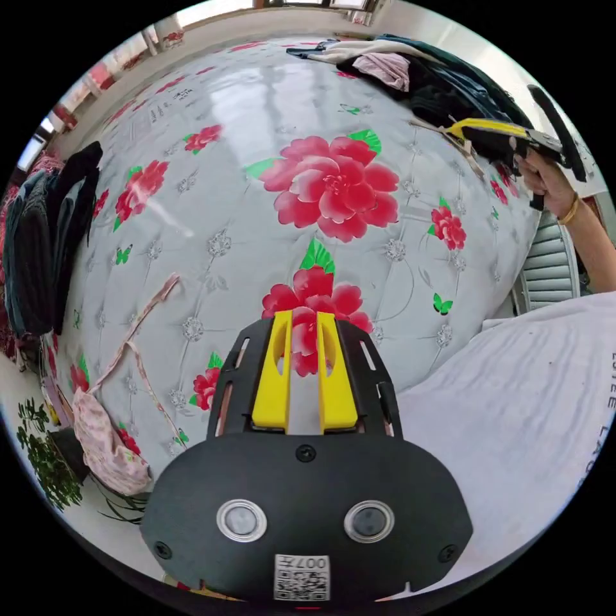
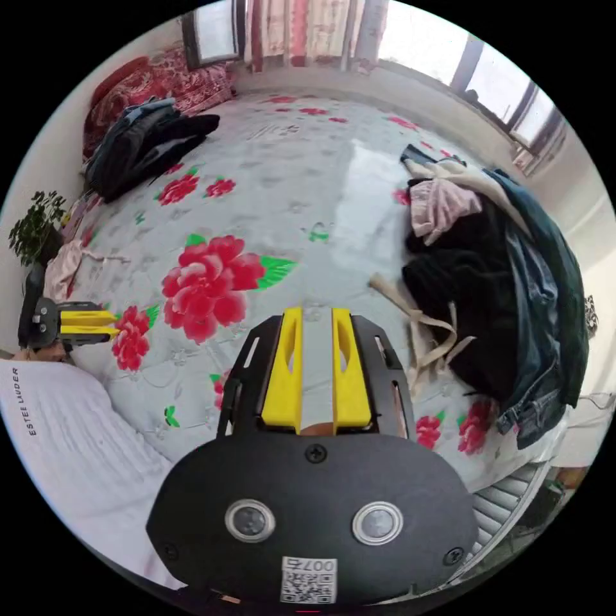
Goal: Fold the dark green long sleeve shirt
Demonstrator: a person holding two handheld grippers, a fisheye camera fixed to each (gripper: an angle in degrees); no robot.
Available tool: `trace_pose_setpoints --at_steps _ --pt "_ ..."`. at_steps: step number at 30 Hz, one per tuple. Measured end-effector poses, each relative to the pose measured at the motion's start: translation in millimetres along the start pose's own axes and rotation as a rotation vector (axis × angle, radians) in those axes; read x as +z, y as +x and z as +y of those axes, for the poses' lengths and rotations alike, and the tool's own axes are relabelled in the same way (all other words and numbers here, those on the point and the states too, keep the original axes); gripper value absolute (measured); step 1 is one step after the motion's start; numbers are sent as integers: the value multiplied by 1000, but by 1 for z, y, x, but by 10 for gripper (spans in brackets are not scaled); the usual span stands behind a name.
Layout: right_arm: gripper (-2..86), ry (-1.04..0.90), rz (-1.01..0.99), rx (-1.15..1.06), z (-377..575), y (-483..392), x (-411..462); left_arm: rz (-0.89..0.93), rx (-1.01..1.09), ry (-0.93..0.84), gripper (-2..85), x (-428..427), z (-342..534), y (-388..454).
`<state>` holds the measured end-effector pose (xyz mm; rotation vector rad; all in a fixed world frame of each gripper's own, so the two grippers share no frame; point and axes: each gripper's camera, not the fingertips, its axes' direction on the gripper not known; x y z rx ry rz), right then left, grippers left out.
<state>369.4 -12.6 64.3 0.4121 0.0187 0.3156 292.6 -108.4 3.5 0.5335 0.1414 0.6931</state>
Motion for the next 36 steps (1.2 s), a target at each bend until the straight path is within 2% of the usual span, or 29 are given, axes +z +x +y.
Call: trace_pose_setpoints --at_steps 1,3,6,9,12,17,19,22,24,28,31,33,35,36 --pt "68 21 41 46 1 28 -7 -6 -18 -38 59 9 -9 10" --pt "76 99 204 260 9 145 -38 -4 -43 -91 61 24 -18 24" --pt "83 105 374 486 23 275 -70 -74 -38 -89 65 27 -20 43" --pt "86 69 439 605 32 362 -87 -78 -41 -74 65 28 -15 50" --pt "78 -90 373 694 42 418 -63 -68 -51 -85 65 29 -13 53" --pt "43 -10 301 761 68 424 -67 -64 -123 -90 64 28 -4 57" --pt "29 65 160 717 80 414 -80 -37 -176 -34 66 23 12 59" --pt "13 284 -130 601 106 376 -116 30 -156 96 78 2 33 69" --pt "6 406 -408 497 115 330 -134 59 -79 194 91 -20 43 80" --pt "3 382 -648 232 100 217 -149 45 107 409 121 -82 69 103" --pt "2 327 -887 -7 98 104 -156 45 158 544 133 -120 100 106" --pt "6 257 -1136 -198 109 3 -159 73 152 597 132 -132 122 101" --pt "11 168 -1265 -346 120 -70 -161 88 112 620 119 -135 143 90" --pt "16 129 -1240 -430 127 -110 -164 63 79 592 98 -131 156 81"
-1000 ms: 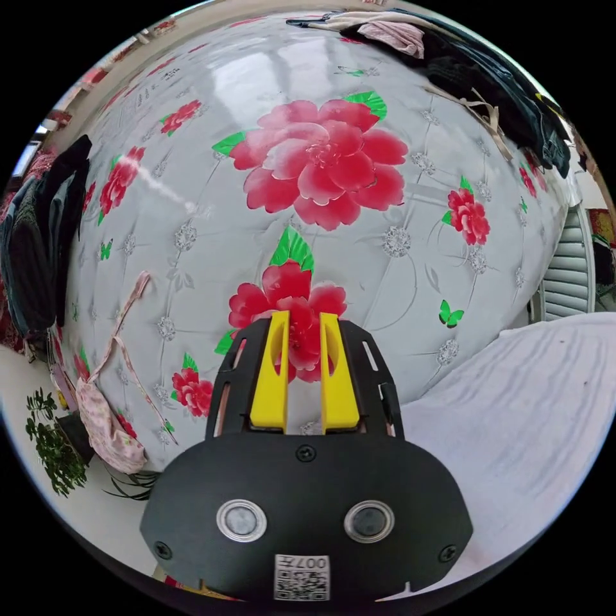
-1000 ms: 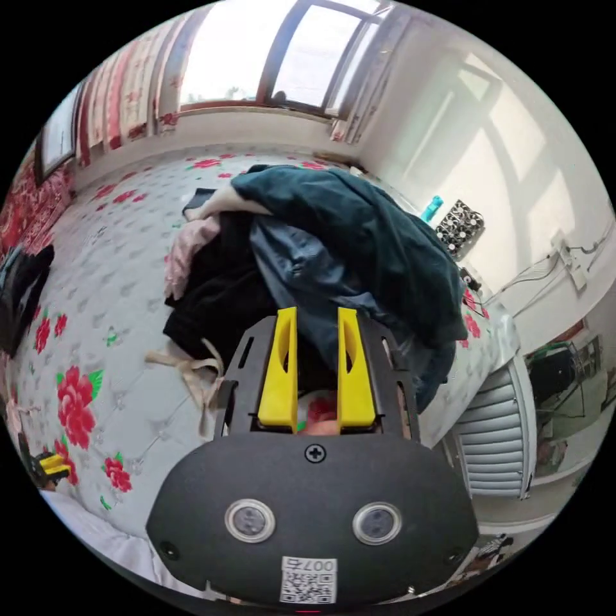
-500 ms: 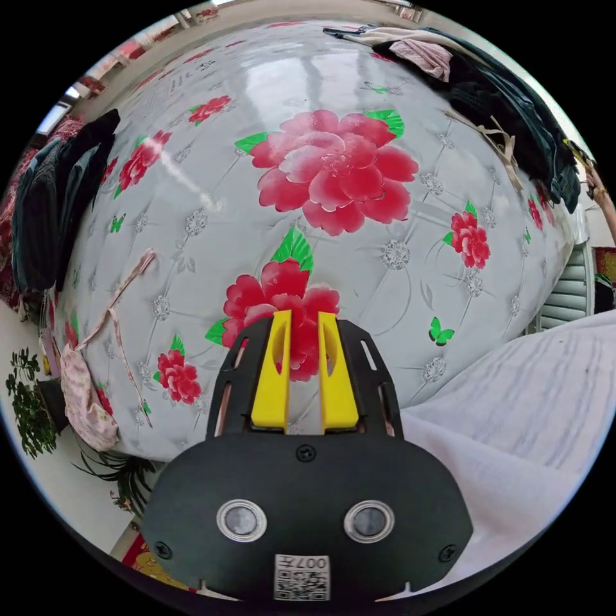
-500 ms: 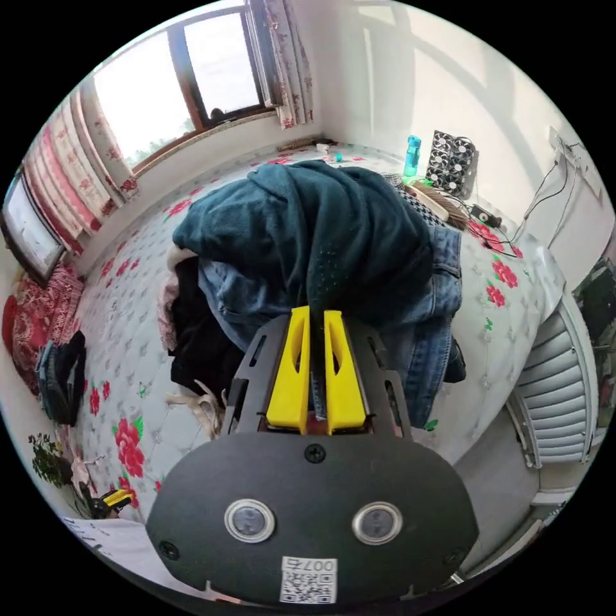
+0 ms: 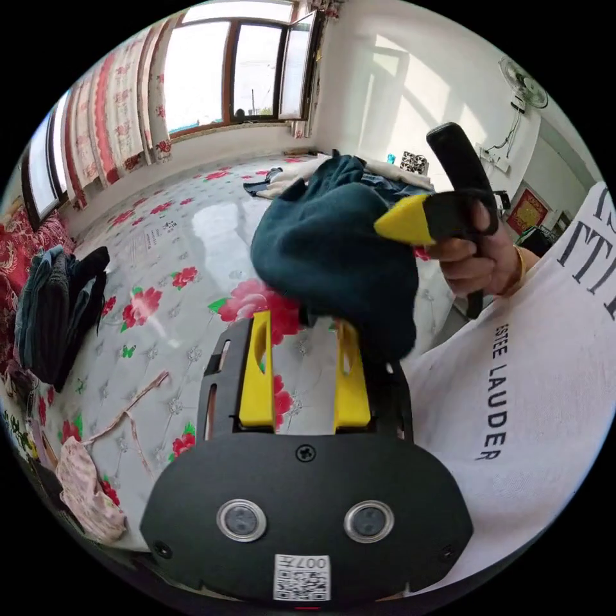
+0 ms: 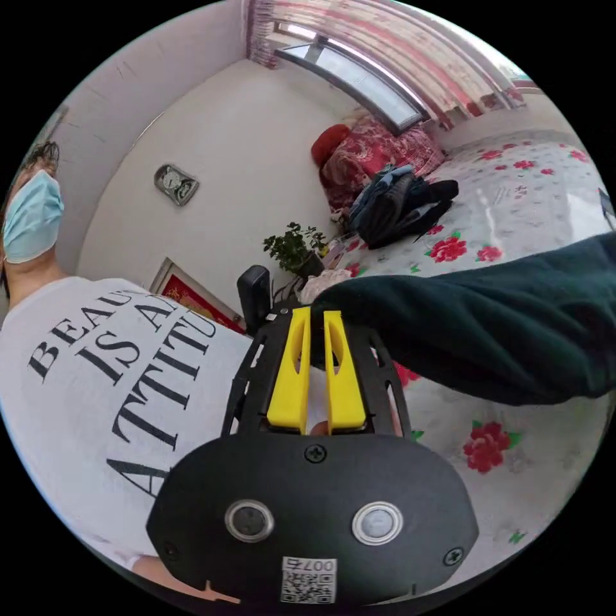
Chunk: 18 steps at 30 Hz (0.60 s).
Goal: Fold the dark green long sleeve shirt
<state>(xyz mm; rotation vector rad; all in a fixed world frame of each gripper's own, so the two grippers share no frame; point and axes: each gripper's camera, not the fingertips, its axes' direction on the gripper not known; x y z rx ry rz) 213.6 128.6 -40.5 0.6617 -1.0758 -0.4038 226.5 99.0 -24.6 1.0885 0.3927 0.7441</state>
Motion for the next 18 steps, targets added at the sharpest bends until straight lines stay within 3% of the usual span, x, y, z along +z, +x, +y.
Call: trace_pose_setpoints --at_steps 3,9,15,18 --pt "31 -120 145 -26 -7 -16 35 -125 -204 -189 51 8 40 -40" --pt "59 -110 412 122 19 2 17 -21 -410 -43 41 -42 99 -115" --pt "89 -185 467 210 33 8 64 -43 -497 -103 67 -51 128 -159" --pt "101 -255 422 183 16 9 104 30 -570 -121 87 -44 142 -181"
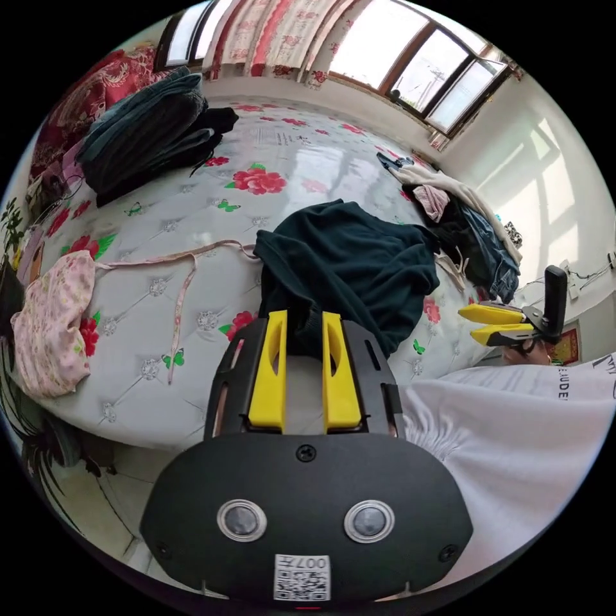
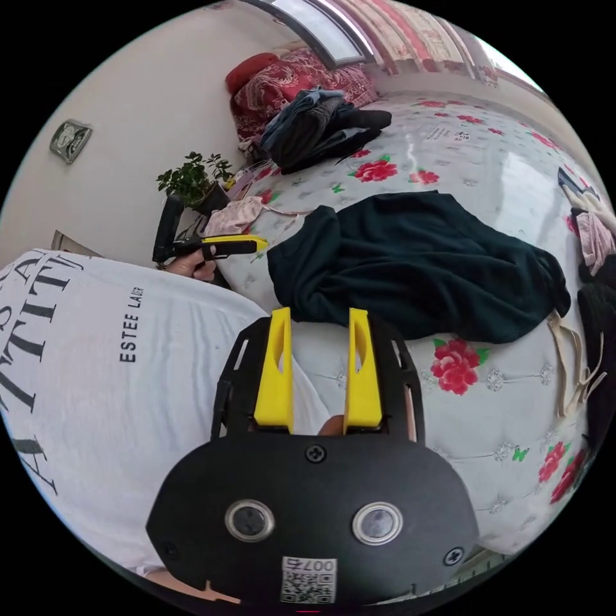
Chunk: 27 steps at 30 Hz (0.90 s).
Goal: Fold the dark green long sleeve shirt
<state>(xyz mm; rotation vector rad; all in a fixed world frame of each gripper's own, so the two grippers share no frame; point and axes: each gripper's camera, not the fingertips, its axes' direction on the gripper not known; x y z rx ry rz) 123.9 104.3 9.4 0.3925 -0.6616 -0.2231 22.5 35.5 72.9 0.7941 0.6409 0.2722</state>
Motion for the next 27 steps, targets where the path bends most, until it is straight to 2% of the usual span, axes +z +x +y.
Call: trace_pose_setpoints --at_steps 5,7,9,13,16,19,21,24,27 --pt "110 -137 -47 -170 -65 -40 51 77 -20 -83 106 20 -10 -19" --pt "111 -195 -51 -254 -88 -60 75 160 7 -128 104 33 -20 -13" --pt "113 -320 -29 -324 -113 -79 119 221 52 -136 93 37 -28 0" --pt "109 -481 75 -308 -129 -82 175 125 194 -152 62 34 -44 34" --pt "83 -432 158 -295 -133 -81 171 137 246 -119 70 19 -44 33" --pt "40 -355 94 -207 -130 -66 147 168 197 -21 73 -9 -39 8" --pt "20 -204 39 -71 -122 -48 106 128 154 18 79 -23 -35 -9" --pt "8 17 17 69 -103 -32 39 -32 187 4 82 -30 -36 -16" --pt "3 162 39 134 -80 -30 -13 -6 277 -13 90 -25 -48 5"
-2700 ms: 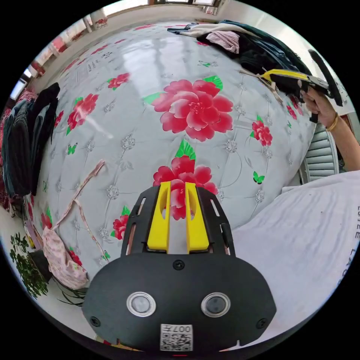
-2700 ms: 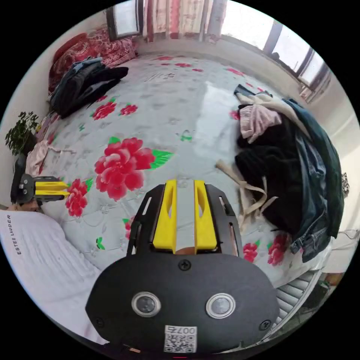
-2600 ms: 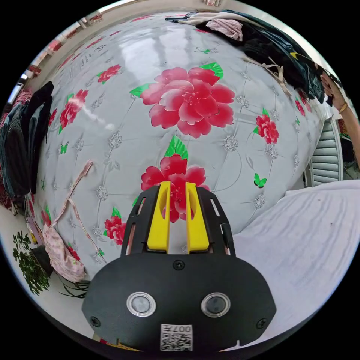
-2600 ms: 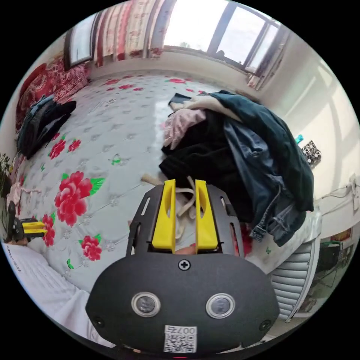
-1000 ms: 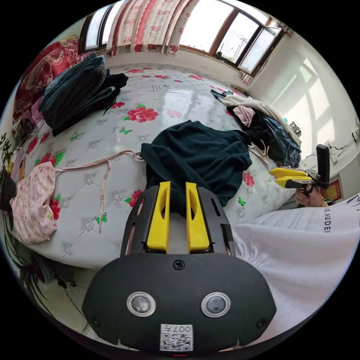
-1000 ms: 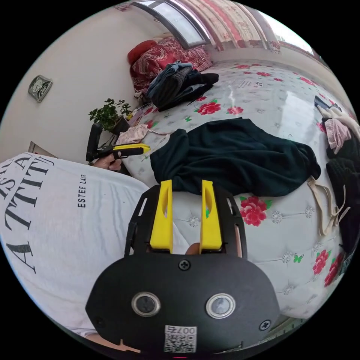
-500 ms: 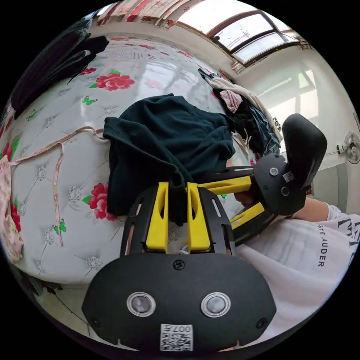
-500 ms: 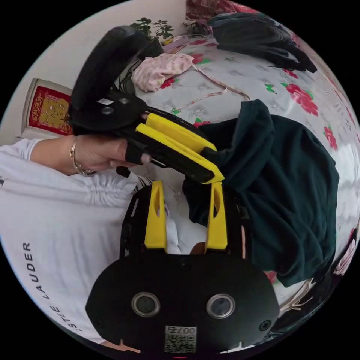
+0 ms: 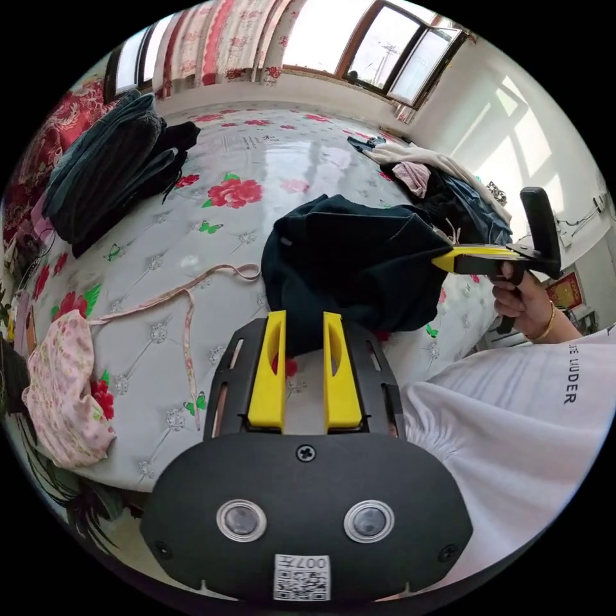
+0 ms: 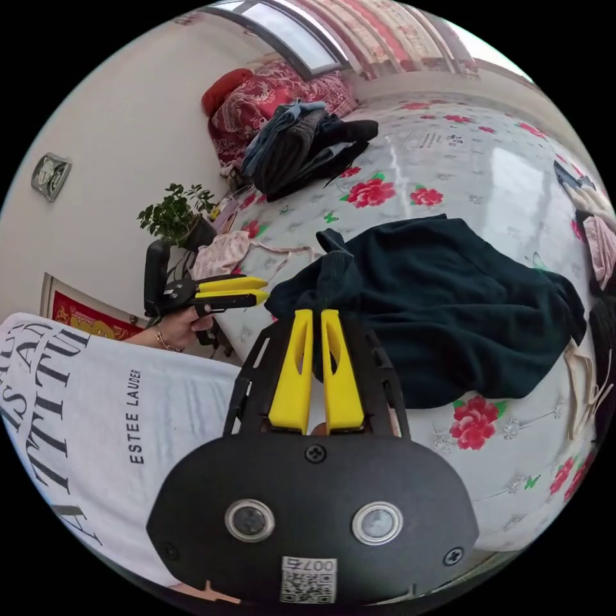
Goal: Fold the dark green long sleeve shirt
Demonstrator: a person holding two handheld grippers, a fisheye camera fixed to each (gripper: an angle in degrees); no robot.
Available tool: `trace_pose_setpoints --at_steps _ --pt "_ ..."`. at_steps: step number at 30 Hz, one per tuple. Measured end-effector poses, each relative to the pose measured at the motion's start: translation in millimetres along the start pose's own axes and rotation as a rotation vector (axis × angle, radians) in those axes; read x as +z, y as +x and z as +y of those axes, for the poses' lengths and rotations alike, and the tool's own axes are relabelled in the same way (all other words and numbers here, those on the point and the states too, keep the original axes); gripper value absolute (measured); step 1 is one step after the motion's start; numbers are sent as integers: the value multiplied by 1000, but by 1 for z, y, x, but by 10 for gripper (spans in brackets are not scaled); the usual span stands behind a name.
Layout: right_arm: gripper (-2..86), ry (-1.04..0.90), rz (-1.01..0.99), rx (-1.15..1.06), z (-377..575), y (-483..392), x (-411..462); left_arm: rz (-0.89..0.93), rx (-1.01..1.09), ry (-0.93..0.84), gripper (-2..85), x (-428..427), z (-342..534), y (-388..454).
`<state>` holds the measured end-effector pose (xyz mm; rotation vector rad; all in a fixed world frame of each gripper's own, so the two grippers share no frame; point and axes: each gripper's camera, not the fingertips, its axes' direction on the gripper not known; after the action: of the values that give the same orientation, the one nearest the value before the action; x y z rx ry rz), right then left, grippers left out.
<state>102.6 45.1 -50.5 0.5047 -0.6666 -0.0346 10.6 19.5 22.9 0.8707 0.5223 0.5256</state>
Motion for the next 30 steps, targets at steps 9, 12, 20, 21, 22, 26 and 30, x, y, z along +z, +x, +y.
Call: trace_pose_setpoints --at_steps 9,12,20,21,22,26,30 --pt "0 107 115 1 32 -21 -86 116 -13 -135 51 68 -75 13" --pt "-1 152 162 -8 47 -28 -122 183 17 -18 10 29 -88 14" --pt "-1 504 319 -108 84 -65 -311 302 127 480 -6 -167 -87 32" --pt "-1 568 394 -145 92 -80 -344 300 148 556 -6 -198 -83 38" --pt "-1 601 431 -166 97 -87 -360 306 168 637 -6 -229 -77 43" --pt "0 814 603 -271 138 -135 -459 340 229 874 -7 -308 -51 56" --pt "0 946 717 -355 174 -173 -503 352 314 973 -7 -355 -28 86"
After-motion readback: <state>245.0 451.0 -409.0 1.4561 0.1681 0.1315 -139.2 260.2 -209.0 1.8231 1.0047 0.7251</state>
